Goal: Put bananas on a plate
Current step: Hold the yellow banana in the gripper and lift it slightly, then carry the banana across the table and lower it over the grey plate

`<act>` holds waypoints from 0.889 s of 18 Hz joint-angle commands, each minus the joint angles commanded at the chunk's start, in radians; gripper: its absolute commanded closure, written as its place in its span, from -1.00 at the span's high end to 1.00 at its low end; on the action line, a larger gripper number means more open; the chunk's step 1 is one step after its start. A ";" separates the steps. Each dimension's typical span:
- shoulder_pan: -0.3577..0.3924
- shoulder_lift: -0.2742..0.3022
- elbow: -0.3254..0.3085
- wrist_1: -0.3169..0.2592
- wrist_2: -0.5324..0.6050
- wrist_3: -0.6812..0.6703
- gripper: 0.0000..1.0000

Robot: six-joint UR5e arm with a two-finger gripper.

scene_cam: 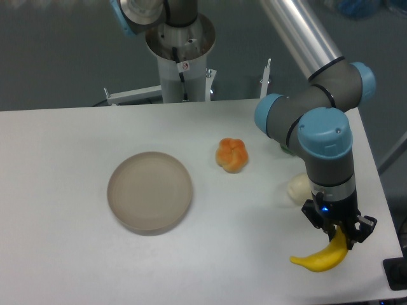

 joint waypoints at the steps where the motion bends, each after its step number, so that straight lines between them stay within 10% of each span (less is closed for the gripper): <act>1: 0.000 0.002 -0.002 0.003 0.000 0.002 -0.55; 16: 0.002 0.052 -0.058 -0.005 -0.014 -0.005 -0.55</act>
